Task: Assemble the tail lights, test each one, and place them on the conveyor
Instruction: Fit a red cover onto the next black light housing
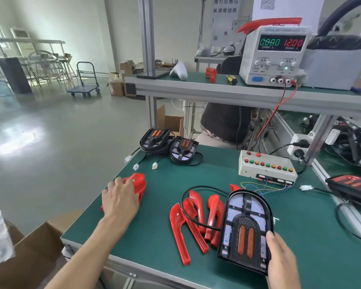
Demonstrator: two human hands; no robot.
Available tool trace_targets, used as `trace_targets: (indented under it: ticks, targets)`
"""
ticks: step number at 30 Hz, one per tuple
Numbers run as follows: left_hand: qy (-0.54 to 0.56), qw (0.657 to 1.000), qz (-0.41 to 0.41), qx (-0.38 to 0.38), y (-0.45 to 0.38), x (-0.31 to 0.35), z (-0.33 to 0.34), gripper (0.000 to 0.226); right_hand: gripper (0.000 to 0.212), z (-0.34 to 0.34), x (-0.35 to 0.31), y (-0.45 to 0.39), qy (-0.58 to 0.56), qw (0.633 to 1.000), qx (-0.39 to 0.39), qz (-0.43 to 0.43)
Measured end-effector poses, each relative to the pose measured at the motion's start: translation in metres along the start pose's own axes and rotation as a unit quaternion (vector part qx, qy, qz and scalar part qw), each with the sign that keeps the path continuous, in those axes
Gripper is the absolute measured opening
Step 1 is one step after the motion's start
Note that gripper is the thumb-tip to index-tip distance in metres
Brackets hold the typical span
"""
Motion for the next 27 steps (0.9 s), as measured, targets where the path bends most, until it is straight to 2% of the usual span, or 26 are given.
trace_targets:
  ticks: [6,9,13,15,18,22,25,27]
  targets:
    - [-0.006,0.999,0.044,-0.024,-0.007,-0.008,0.016,0.019,0.026,0.001,-0.002,0.001,0.03,0.999,0.01,-0.016]
    - [0.044,0.997,0.067,-0.001,-0.006,-0.012,0.02,0.011,0.026,0.002,-0.002,0.001,0.027,1.0,0.012,-0.011]
    - [0.105,0.991,0.084,0.027,-0.005,-0.012,0.015,0.011,0.032,0.003,-0.006,0.003,0.026,0.999,0.022,-0.014]
    - [0.181,0.977,0.099,0.048,-0.001,-0.006,0.008,0.01,0.033,0.003,-0.007,0.004,0.013,1.0,0.016,-0.014]
    - [0.368,0.924,0.099,0.03,0.02,0.017,-0.01,0.021,0.03,0.002,-0.001,0.002,-0.022,1.0,-0.008,0.004]
    - [0.562,0.821,0.094,-0.047,0.071,0.071,-0.014,0.025,0.031,0.004,-0.003,0.005,-0.047,0.998,-0.026,0.013]
    - [0.649,0.744,0.064,-0.144,0.102,0.116,-0.002,0.023,0.027,0.006,-0.009,0.008,-0.059,0.998,-0.008,0.021]
    - [0.673,0.715,0.055,-0.184,0.114,0.139,0.005,0.018,0.024,0.006,-0.012,0.009,-0.062,0.998,-0.005,0.016]
Point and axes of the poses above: each hand's wrist, its own y-axis away from the middle knuckle, its own z-axis out of the palm, x = y × z, the point moved 1 cm from there along -y, towards the middle knuckle, and after that the axes turned 3 degrees about -x, right-handed, at the moved point
